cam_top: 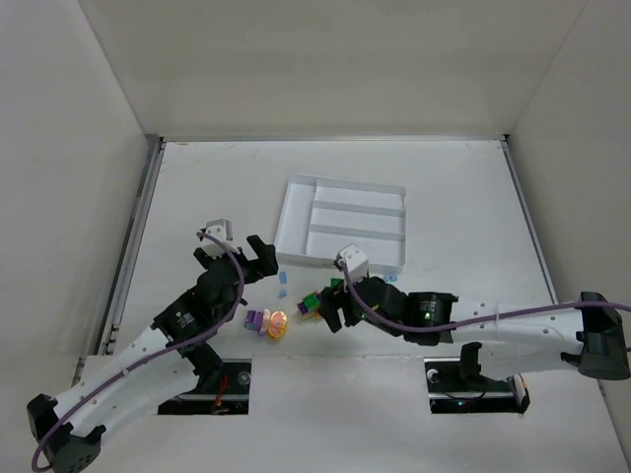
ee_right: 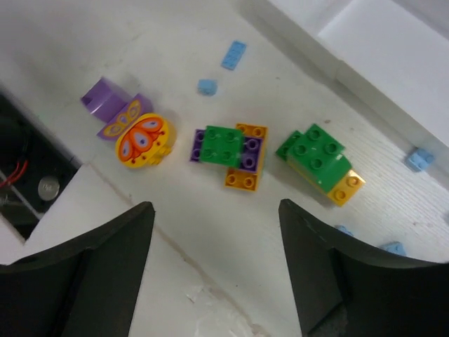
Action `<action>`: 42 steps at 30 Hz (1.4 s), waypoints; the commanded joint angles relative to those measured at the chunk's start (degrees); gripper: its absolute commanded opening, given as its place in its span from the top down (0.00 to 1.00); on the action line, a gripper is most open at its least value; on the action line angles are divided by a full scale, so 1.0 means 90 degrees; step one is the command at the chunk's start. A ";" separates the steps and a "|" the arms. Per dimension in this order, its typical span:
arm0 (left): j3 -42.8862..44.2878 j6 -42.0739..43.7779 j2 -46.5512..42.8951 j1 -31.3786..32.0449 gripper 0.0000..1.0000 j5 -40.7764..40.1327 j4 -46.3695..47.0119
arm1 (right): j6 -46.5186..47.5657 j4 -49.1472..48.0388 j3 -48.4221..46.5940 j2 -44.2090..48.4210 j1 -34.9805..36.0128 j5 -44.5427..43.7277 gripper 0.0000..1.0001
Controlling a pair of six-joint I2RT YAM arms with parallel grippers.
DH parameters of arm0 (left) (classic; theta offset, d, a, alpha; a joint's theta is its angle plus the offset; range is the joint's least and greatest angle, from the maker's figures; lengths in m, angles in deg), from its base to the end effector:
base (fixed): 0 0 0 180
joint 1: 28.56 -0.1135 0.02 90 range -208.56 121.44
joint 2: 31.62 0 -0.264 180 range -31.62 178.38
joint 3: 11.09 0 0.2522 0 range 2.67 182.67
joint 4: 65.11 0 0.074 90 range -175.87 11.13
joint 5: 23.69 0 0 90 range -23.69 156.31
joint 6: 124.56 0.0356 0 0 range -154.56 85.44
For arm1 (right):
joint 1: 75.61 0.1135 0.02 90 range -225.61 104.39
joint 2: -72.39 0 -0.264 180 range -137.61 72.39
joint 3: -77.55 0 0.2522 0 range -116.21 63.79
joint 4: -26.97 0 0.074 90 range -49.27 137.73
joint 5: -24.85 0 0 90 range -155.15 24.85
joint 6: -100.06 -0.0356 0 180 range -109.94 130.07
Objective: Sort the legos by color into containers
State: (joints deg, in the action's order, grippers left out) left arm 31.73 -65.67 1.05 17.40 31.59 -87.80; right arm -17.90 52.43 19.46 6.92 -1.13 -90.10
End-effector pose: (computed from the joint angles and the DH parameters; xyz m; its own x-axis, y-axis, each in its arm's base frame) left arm 0.1166 -0.0914 0.2780 -0.2348 -0.3681 -0.8996 0.0970 0.9120 -0.3985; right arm 0.0813 0.2367 0.2636 -0.4933 -0.1877 -0.8494 -0.6198 0.7609 0.1919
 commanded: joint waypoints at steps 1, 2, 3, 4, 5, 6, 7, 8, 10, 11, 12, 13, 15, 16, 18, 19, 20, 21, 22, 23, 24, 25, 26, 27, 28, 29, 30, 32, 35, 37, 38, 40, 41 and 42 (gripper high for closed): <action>0.0248 -0.0098 -0.0104 -0.0091 0.00 -0.0058 0.0483 | 0.0538 -0.0577 -0.0367 -0.0117 0.0400 0.0281 0.27; 0.0228 -0.0078 -0.0056 -0.0130 0.00 -0.0087 0.0649 | 0.0626 -0.0762 -0.0357 -0.0157 0.0498 0.0446 0.33; 0.0199 -0.0078 0.0022 -0.0169 0.00 -0.0126 0.0786 | 0.0666 -0.0889 -0.0328 -0.0176 0.0547 0.0545 0.38; 0.0160 -0.0097 0.0120 -0.0228 0.00 -0.0165 0.0951 | 0.0714 -0.1103 -0.0250 -0.0196 0.0625 0.0700 0.46; 0.0112 -0.0117 0.0198 -0.0257 0.00 -0.0146 0.1088 | 0.0763 -0.1279 -0.0153 -0.0186 0.0665 0.0837 0.52; 0.0043 -0.0156 0.0247 -0.0258 0.00 -0.0146 0.1225 | 0.0812 -0.1465 -0.0036 -0.0167 0.0684 0.0935 0.58; -0.0035 -0.0263 0.0276 -0.0219 0.00 -0.0185 0.1381 | 0.0812 -0.1621 0.0091 -0.0118 0.0684 0.0985 0.65; -0.0113 -0.0457 0.0277 -0.0151 0.00 -0.0205 0.1518 | 0.0793 -0.1719 0.0199 -0.0050 0.0684 0.1014 0.71; -0.0162 -0.0722 0.0325 -0.0082 0.00 -0.0176 0.1627 | 0.0735 -0.1779 0.0443 0.0174 0.0684 0.0966 0.79; -0.0075 -0.0713 0.0432 -0.0062 0.00 -0.0117 0.1627 | 0.0686 -0.1769 0.0560 0.0301 0.0626 0.0927 0.81; 0.0022 -0.0616 0.0588 -0.0014 0.06 0.0009 0.1598 | 0.0627 -0.1760 0.0677 0.0457 0.0500 0.0878 0.81; 0.0159 -0.0432 0.0783 0.0035 0.23 0.0184 0.1588 | 0.0588 -0.1730 0.0785 0.0603 0.0325 0.0829 0.81; 0.0413 -0.0089 0.1183 0.0065 0.65 0.0254 0.1617 | 0.0423 -0.1633 0.0970 0.0887 -0.0046 0.0732 0.81; 0.0520 -0.0049 0.1349 0.0074 0.80 0.0254 0.1617 | 0.0325 -0.1613 0.1068 0.0994 -0.0251 0.0654 0.78; 0.0657 -0.0039 0.1613 0.0104 0.86 0.0245 0.1665 | 0.0091 -0.1584 0.1283 0.1151 -0.0729 0.0478 0.66; 0.0697 -0.0039 0.1711 0.0123 0.86 0.0225 0.1724 | 0.0032 -0.1564 0.1361 0.1171 -0.0906 0.0429 0.59; 0.0707 -0.0039 0.1799 0.0152 0.86 0.0177 0.1821 | 0.0002 -0.1545 0.1410 0.1152 -0.1052 0.0409 0.52; 0.0678 -0.0039 0.1887 0.0191 0.86 0.0118 0.1996 | -0.0017 -0.1506 0.1430 0.1094 -0.1179 0.0399 0.44; 0.0639 -0.0029 0.1946 0.0211 0.85 0.0079 0.2124 | -0.0018 -0.1477 0.1430 0.1016 -0.1239 0.0467 0.37; 0.0629 -0.0029 0.2005 0.0231 0.81 0.0069 0.2193 | 0.0002 -0.1447 0.1392 0.0899 -0.1249 0.0516 0.32; 0.0648 -0.0010 0.2063 0.0240 0.78 0.0069 0.2232 | 0.0070 -0.1437 0.1314 0.0733 -0.1249 0.0584 0.27; 0.0687 0.0019 0.2132 0.0260 0.75 0.0078 0.2232 | 0.0196 -0.1437 0.1226 0.0606 -0.1201 0.0623 0.24; 0.0707 0.0039 0.2190 0.0270 0.71 0.0107 0.2232 | 0.0371 -0.1428 0.1148 0.0479 -0.1133 0.0633 0.21; 0.0716 0.0068 0.2239 0.0299 0.68 0.0156 0.2232 | 0.0528 -0.1427 0.1079 0.0343 -0.1035 0.0643 0.18; 0.0688 0.0117 0.2278 0.0338 0.64 0.0205 0.2290 | 0.0665 -0.1437 0.1030 0.0196 -0.0986 0.0643 0.15; 0.0658 0.0156 0.2317 0.0377 0.61 0.0273 0.2359 | 0.0801 -0.1437 0.0981 0.0079 -0.0966 0.0643 0.14; 0.0610 0.0214 0.2356 0.0387 0.58 0.0351 0.2466 | 0.0986 -0.1399 0.0923 -0.0068 -0.0966 0.0634 0.12; 0.0531 0.0302 0.2396 0.0338 0.55 0.0624 0.2642 | 0.1173 -0.1282 0.0845 -0.0234 -0.0985 0.0575 0.10; 0.0502 0.0400 0.2435 0.0105 0.52 0.1112 0.2837 | 0.1397 -0.1125 0.0815 -0.0371 -0.1141 0.0458 0.12; 0.0502 0.0371 0.2425 -0.0090 0.50 0.1327 0.2857 | 0.1525 -0.1008 0.0776 -0.0517 -0.1219 0.0370 0.14; 0.0492 0.0361 0.2416 -0.0179 0.49 0.1406 0.2877 | 0.1574 -0.0959 0.0737 -0.0605 -0.1239 0.0389 0.15; 0.0463 0.0313 0.2406 -0.0364 0.47 0.1601 0.2945 | 0.1720 -0.1007 0.0679 -0.0859 -0.1298 0.0457 0.15; 0.0463 0.0264 0.2406 -0.0452 0.46 0.1699 0.2965 | 0.1779 -0.1075 0.0640 -0.0995 -0.1327 0.0535 0.15; 0.0463 0.0235 0.2415 -0.0511 0.46 0.1787 0.2974 | 0.1886 -0.1115 0.0591 -0.1142 -0.1356 0.0642 0.15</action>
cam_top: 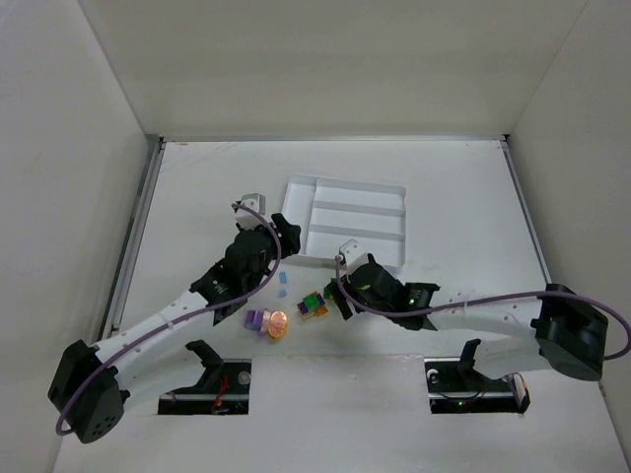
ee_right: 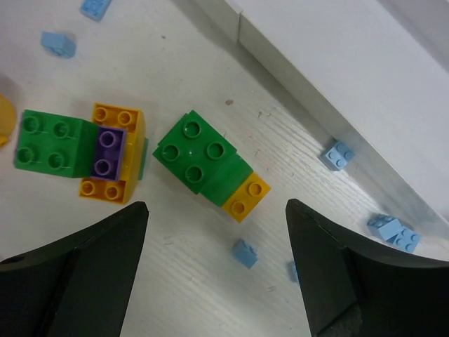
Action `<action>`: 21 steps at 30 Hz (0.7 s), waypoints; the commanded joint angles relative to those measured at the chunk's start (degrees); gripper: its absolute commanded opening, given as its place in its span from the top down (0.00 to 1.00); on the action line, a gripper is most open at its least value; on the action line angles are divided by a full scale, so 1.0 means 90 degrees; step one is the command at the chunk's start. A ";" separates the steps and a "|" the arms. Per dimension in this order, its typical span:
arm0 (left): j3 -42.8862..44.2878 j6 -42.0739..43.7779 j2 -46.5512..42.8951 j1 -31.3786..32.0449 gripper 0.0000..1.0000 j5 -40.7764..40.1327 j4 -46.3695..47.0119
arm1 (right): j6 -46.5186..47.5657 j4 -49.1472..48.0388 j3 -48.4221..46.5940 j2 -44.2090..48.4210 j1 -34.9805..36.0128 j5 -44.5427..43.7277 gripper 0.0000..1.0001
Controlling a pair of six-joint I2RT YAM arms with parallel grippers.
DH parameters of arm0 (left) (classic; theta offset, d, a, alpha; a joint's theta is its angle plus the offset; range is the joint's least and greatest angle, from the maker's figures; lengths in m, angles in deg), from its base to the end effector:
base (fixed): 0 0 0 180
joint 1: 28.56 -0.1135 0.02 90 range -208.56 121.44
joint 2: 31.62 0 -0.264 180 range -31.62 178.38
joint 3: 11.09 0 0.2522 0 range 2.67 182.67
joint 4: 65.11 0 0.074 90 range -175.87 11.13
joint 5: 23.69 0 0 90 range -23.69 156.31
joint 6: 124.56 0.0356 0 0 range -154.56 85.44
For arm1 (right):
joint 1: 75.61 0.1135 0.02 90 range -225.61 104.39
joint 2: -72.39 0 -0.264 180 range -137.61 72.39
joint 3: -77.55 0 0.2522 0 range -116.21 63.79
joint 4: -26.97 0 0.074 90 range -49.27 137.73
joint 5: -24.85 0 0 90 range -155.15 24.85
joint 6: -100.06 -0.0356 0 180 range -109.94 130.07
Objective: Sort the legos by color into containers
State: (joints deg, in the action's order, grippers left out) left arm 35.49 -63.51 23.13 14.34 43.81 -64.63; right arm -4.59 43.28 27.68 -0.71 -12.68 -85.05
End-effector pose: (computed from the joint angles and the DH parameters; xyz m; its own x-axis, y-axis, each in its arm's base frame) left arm 0.1728 -0.1420 0.2789 -0.2557 -0.3728 -0.8920 0.2598 0.8622 -0.4349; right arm 0.1282 0.2241 0.1982 -0.4618 -0.3811 -0.8009 -0.6212 0.7835 -0.0146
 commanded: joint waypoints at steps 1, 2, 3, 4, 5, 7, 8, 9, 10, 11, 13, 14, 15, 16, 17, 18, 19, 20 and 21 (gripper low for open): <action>0.0045 -0.0025 -0.0028 -0.0249 0.46 0.0536 0.0400 | 0.0543 -0.0126 -0.0381 -0.0412 -0.0094 0.0160 0.15; 0.0055 -0.0055 -0.0037 -0.0327 0.46 0.0673 0.0400 | 0.0651 -0.0136 -0.0439 -0.0490 -0.0103 0.0199 0.16; 0.0045 -0.0084 -0.0047 -0.0366 0.46 0.0732 0.0400 | 0.0719 -0.0156 -0.0488 -0.0530 -0.0123 0.0219 0.16; 0.0035 -0.0113 -0.0076 -0.0405 0.45 0.0781 0.0400 | 0.0778 -0.0195 -0.0527 -0.0549 -0.0181 0.0248 0.16; 0.0016 -0.0133 -0.0086 -0.0454 0.45 0.0830 0.0410 | 0.0808 -0.0272 -0.0538 -0.0550 -0.0220 0.0297 0.16; -0.0004 -0.0133 -0.0096 -0.0552 0.45 0.0937 0.0439 | 0.0876 -0.0409 -0.0547 -0.0579 -0.0347 0.0472 0.16; -0.0014 -0.0143 -0.0096 -0.0591 0.45 0.0996 0.0449 | 0.0876 -0.0420 -0.0586 -0.0627 -0.0415 0.0570 0.17; -0.0033 -0.0162 -0.0096 -0.0630 0.45 0.1054 0.0449 | 0.0857 -0.0410 -0.0615 -0.0666 -0.0455 0.0619 0.17; -0.0053 -0.0191 -0.0106 -0.0650 0.44 0.1103 0.0449 | 0.0857 -0.0420 -0.0645 -0.0715 -0.0484 0.0648 0.17; -0.0072 -0.0211 -0.0115 -0.0669 0.44 0.1123 0.0468 | 0.0847 -0.0420 -0.0684 -0.0783 -0.0513 0.0687 0.18; -0.0131 -0.0211 -0.0125 -0.0718 0.44 0.1152 0.0546 | 0.0828 -0.0410 -0.0781 -0.0939 -0.0533 0.0804 0.19; -0.0160 -0.0211 -0.0135 -0.0757 0.44 0.1172 0.0595 | 0.0818 -0.0410 -0.0830 -0.1056 -0.0543 0.0873 0.21; -0.0170 -0.0211 -0.0135 -0.0796 0.44 0.1220 0.0625 | 0.0818 -0.0439 -0.0879 -0.1144 -0.0553 0.0922 0.22; -0.0189 -0.0221 -0.0145 -0.0835 0.44 0.1269 0.0644 | 0.0818 -0.0439 -0.0928 -0.1232 -0.0572 0.0970 0.25; -0.0209 -0.0231 -0.0164 -0.0865 0.44 0.1318 0.0654 | 0.0798 -0.0430 -0.0986 -0.1320 -0.0582 0.0990 0.27; -0.0238 -0.0269 -0.0193 -0.0894 0.44 0.1357 0.0654 | 0.0779 -0.0420 -0.1025 -0.1398 -0.0592 0.1000 0.29; -0.0267 -0.0289 -0.0252 -0.0913 0.44 0.1396 0.0654 | 0.0759 -0.0420 -0.1055 -0.1457 -0.0601 0.1010 0.32; -0.0306 -0.0299 -0.0310 -0.0952 0.44 0.1435 0.0654 | 0.0750 -0.0429 -0.1065 -0.1487 -0.0602 0.1029 0.36; -0.0316 -0.0299 -0.0330 -0.0982 0.44 0.1455 0.0654 | 0.0720 -0.0449 -0.1055 -0.1506 -0.0602 0.1039 0.39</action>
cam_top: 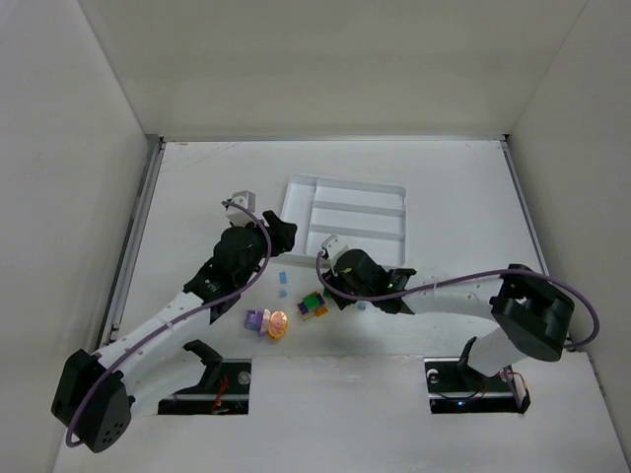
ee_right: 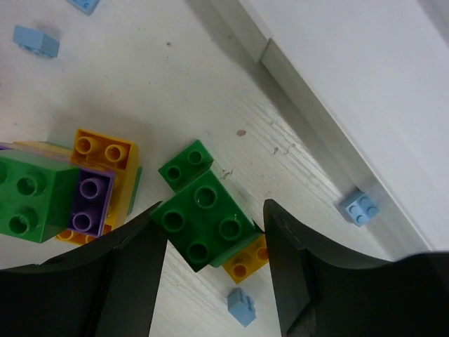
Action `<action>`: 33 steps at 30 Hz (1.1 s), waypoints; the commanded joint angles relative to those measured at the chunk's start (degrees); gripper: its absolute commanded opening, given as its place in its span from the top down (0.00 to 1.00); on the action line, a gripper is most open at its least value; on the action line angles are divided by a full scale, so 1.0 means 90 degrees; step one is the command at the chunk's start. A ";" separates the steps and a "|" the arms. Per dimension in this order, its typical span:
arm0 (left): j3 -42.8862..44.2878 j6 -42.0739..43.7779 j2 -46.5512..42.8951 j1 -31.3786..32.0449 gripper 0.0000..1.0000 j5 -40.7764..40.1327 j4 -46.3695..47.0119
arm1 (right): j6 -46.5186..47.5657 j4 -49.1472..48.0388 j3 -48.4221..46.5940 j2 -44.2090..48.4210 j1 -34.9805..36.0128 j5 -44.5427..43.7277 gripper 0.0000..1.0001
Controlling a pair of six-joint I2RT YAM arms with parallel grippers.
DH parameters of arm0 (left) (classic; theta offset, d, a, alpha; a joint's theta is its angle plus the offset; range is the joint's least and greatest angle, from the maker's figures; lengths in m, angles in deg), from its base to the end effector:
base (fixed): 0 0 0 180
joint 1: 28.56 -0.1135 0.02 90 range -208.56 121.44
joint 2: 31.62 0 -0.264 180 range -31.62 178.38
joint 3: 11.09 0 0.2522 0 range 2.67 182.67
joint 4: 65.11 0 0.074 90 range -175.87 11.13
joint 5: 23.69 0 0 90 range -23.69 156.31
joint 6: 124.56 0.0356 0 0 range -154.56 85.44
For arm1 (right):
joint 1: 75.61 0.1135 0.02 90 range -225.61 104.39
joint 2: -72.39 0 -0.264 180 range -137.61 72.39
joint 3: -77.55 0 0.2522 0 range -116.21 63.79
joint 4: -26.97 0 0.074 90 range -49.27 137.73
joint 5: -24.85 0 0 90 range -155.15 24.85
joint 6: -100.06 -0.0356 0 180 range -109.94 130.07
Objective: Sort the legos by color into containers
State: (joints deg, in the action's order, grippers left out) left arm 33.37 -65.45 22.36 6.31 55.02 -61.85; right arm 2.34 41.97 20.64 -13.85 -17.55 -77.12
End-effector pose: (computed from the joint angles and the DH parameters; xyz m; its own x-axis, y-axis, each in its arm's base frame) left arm 0.1859 -0.1211 0.2734 -0.2826 -0.4167 -0.8640 0.2982 0.8179 -0.4920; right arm 0.1652 0.2510 0.1773 -0.4673 -0.5012 -0.7283 -0.6952 0.7173 -0.0475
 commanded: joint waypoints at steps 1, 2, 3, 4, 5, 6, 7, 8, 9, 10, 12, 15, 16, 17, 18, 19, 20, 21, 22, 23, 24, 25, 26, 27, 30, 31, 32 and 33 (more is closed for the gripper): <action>-0.0100 -0.0083 -0.0274 -0.0139 0.44 0.0248 0.0346 | -0.0079 -0.0313 -0.0264 -0.0047 -0.0060 0.0158 0.44; -0.0100 -0.0083 -0.0284 -0.0198 0.44 0.0297 0.0346 | -0.0118 -0.0332 -0.0244 -0.0047 -0.0070 0.0138 0.49; -0.0100 -0.0083 -0.0284 -0.0247 0.44 0.0346 0.0346 | -0.0147 -0.0371 -0.0225 -0.0018 -0.0089 0.0100 0.54; -0.0100 -0.0102 -0.0284 -0.0286 0.44 0.0404 0.0346 | -0.0196 -0.0391 -0.0205 0.0031 -0.0099 0.0060 0.59; -0.0091 -0.0141 -0.0275 -0.0296 0.44 0.0453 0.0346 | -0.0254 -0.0401 -0.0185 0.0099 -0.0138 0.0002 0.62; -0.0081 -0.0180 -0.0265 -0.0306 0.44 0.0502 0.0365 | -0.0332 -0.0411 -0.0166 0.0206 -0.0186 -0.0066 0.66; -0.0061 -0.0210 -0.0255 -0.0306 0.44 0.0551 0.0385 | -0.0391 -0.0411 -0.0146 0.0323 -0.0235 -0.0125 0.69; -0.0032 -0.0239 -0.0236 -0.0306 0.44 0.0590 0.0414 | -0.0430 -0.0411 -0.0127 0.0469 -0.0294 -0.0183 0.71; 0.0007 -0.0258 -0.0197 -0.0296 0.44 0.0648 0.0453 | -0.0489 -0.0411 -0.0107 0.0635 -0.0352 -0.0232 0.73; 0.0046 -0.0278 -0.0148 -0.0286 0.44 0.0678 0.0511 | -0.0557 -0.0411 -0.0078 0.0849 -0.0430 -0.0252 0.75; 0.0143 -0.0317 -0.0041 -0.0228 0.44 0.0746 0.0638 | -0.0723 -0.0411 -0.0020 0.1318 -0.0587 -0.0175 0.78; 0.0241 -0.0473 0.0057 -0.0082 0.44 0.0844 0.0892 | -0.1113 -0.0449 0.0029 0.2099 -0.0938 0.0098 0.80; 0.0251 -0.0522 0.0067 -0.0013 0.44 0.0873 0.1018 | -0.1366 -0.0546 0.0030 0.2391 -0.1152 0.0331 0.80; 0.0242 -0.0551 0.0086 0.0065 0.44 0.0922 0.1194 | -0.1610 -0.0654 0.0030 0.2578 -0.1337 0.0556 0.81; 0.0232 -0.0581 0.0116 0.0143 0.44 0.0961 0.1398 | -0.1873 -0.0751 0.0020 0.2715 -0.1523 0.0819 0.81; 0.0212 -0.0610 0.0155 0.0202 0.44 0.0990 0.1594 | -0.2166 -0.0878 0.0010 0.2804 -0.1728 0.1102 0.81; 0.0202 -0.0659 0.0184 0.0260 0.44 0.1020 0.1779 | -0.2478 -0.1034 0.0000 0.2824 -0.1933 0.1385 0.81; 0.0202 -0.0736 0.0233 0.0328 0.44 0.1020 0.1965 | -0.2800 -0.1258 0.0000 0.2814 -0.2128 0.1669 0.81; 0.0202 -0.0844 0.0272 0.0407 0.44 0.1030 0.2131 | -0.3239 -0.1589 0.0020 0.2737 -0.2324 0.1990 0.81; 0.0202 -0.0932 0.0301 0.0485 0.44 0.1030 0.2278 | -0.3601 -0.1873 0.0058 0.2639 -0.2451 0.2226 0.81; 0.0202 -0.1000 0.0340 0.0563 0.44 0.1030 0.2415 | -0.3962 -0.2166 0.0088 0.2532 -0.2549 0.2479 0.82; 0.0202 -0.1078 0.0379 0.0641 0.44 0.1020 0.2551 | -0.4265 -0.2439 0.0098 0.2415 -0.2647 0.2743 0.82; 0.0193 -0.1147 0.0428 0.0709 0.43 0.1001 0.2688 | -0.4529 -0.2684 0.0117 0.2308 -0.2706 0.2997 0.82; 0.0193 -0.1196 0.0486 0.0749 0.42 0.1000 0.2805 | -0.4754 -0.2928 0.0146 0.2219 -0.2774 0.3203 0.82; 0.0193 -0.1371 0.0633 0.0808 0.42 0.0981 0.3041 | -0.5108 -0.3379 0.0312 0.2131 -0.2853 0.3439 0.83; 0.0193 -0.1440 0.0663 0.0817 0.42 0.0952 0.3080 | -0.5118 -0.3399 0.0371 0.2140 -0.2863 0.3420 0.83; 0.0183 -0.1498 0.0682 0.0817 0.42 0.0923 0.3109 | -0.5108 -0.3399 0.0429 0.2179 -0.2863 0.3400 0.83; 0.0173 -0.1528 0.0702 0.0817 0.42 0.0874 0.3119 | -0.5060 -0.3370 0.0507 0.2237 -0.2863 0.3342 0.83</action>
State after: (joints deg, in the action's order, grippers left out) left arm 33.13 -76.67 28.68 13.46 63.26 -39.95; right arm -39.12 19.56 24.20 4.67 -42.93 -50.52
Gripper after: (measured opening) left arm 0.578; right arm 0.448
